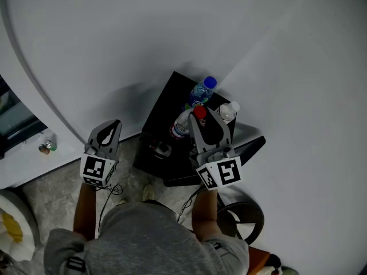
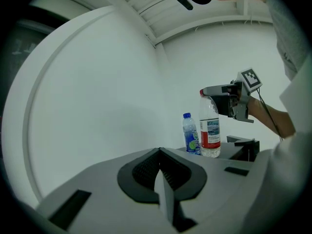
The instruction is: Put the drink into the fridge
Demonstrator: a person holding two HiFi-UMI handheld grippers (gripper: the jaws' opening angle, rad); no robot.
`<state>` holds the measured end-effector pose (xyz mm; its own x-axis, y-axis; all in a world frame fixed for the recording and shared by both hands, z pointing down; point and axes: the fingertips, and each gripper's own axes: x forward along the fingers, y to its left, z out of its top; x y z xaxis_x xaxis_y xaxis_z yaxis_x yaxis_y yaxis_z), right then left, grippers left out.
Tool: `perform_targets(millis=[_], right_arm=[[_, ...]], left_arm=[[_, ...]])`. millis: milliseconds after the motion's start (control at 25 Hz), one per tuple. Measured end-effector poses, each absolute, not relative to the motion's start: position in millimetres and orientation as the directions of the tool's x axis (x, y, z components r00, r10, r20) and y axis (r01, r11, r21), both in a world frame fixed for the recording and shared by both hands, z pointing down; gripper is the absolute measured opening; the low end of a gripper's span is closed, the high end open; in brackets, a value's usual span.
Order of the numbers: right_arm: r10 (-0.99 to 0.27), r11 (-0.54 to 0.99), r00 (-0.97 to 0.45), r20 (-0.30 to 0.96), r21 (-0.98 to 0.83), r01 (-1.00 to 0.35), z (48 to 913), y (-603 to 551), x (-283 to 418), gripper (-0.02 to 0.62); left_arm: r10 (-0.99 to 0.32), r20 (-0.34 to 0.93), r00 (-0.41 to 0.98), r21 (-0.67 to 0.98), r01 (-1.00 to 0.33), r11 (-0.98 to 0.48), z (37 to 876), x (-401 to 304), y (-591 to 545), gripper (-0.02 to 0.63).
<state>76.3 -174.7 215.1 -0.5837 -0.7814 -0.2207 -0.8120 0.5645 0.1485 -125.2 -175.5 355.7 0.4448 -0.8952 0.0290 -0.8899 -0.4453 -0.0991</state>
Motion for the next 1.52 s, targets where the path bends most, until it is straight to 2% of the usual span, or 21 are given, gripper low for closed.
perform_targets(millis=[760, 1200, 1520], right_arm=[[-0.886, 0.409, -0.426, -0.184, 0.126, -0.904, 233, -80, 64, 0.152], [-0.914, 0.371, -0.377, -0.153, 0.064, -0.926, 269, -45, 69, 0.152], [-0.931, 0.359, -0.359, -0.072, 0.012, -0.933, 315, -30, 86, 0.152]], left_arm=[[-0.782, 0.021, 0.623, -0.096, -0.777, -0.622, 355, -127, -118, 0.002], [-0.723, 0.032, 0.69, -0.08, -0.719, -0.69, 361, -106, -97, 0.002], [-0.706, 0.075, 0.704, -0.051, -0.704, -0.708, 384, -85, -83, 0.002]])
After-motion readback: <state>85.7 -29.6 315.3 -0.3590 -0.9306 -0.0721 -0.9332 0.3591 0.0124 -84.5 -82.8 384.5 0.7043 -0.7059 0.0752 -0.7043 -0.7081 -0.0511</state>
